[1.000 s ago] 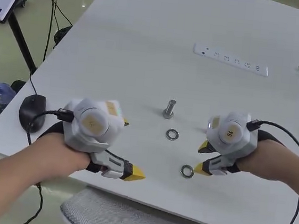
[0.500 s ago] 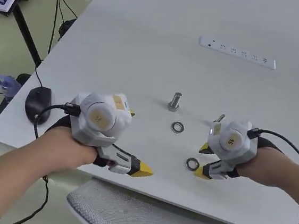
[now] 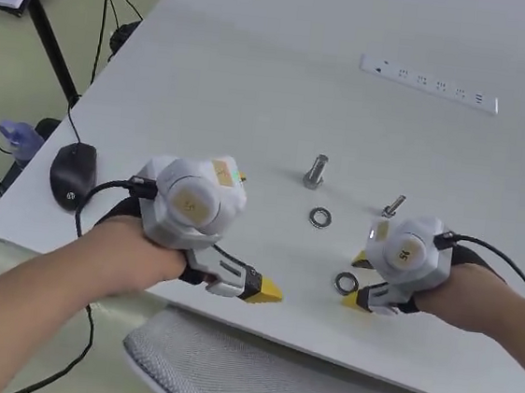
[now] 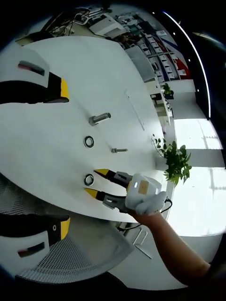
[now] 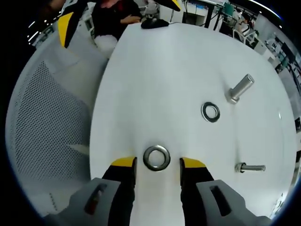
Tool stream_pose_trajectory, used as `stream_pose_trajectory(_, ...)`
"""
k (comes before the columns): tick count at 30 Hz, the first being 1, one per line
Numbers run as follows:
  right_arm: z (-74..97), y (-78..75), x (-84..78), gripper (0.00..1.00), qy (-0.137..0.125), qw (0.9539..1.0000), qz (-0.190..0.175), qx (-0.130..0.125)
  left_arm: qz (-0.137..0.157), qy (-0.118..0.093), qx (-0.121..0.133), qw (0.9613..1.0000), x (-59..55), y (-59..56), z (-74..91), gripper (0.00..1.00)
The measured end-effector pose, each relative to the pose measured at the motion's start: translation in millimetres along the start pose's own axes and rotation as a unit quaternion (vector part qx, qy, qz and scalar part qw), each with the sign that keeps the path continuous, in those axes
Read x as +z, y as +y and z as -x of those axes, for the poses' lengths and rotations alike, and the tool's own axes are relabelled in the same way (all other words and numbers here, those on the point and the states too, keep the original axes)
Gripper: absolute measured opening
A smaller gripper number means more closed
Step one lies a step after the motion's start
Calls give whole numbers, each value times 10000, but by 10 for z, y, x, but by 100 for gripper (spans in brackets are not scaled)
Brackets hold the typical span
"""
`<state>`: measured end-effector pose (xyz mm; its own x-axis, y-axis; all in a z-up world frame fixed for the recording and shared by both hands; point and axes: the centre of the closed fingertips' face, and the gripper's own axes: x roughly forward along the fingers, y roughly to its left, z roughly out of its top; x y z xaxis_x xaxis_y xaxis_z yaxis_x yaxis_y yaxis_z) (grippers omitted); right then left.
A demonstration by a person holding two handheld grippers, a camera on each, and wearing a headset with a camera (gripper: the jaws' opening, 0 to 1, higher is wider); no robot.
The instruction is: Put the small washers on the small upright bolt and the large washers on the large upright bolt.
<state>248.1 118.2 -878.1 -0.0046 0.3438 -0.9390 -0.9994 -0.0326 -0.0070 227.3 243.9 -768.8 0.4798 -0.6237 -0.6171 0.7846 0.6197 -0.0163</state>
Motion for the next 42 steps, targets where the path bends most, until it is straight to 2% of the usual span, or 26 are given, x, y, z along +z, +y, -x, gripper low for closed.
stream_pose_trajectory(8,-8,51,13,34,193,9996,217,70,120,-18,-73,9999,-27,-13,-19,95)
stream_pose_trajectory(18,-13,11,1,26,396,9983,409,93,126,6,-152,9998,-37,-12,-13,90)
stream_pose_trajectory(26,-32,6,12,23,847,9952,482,103,121,33,-134,9998,-41,-31,-9,86)
stream_pose_trajectory(28,-30,-1,2,22,837,9957,398,96,133,35,-150,9998,-40,-59,-9,85)
stream_pose_trajectory(32,-9,-13,-3,21,559,9982,135,158,139,48,-139,9998,-46,-86,6,83)
stream_pose_trajectory(35,-8,-9,-3,21,512,9985,75,178,152,62,-118,9998,-46,-101,38,83)
stream_pose_trajectory(42,75,-90,-17,21,602,9980,-68,169,182,110,-76,9997,-82,-93,84,81)
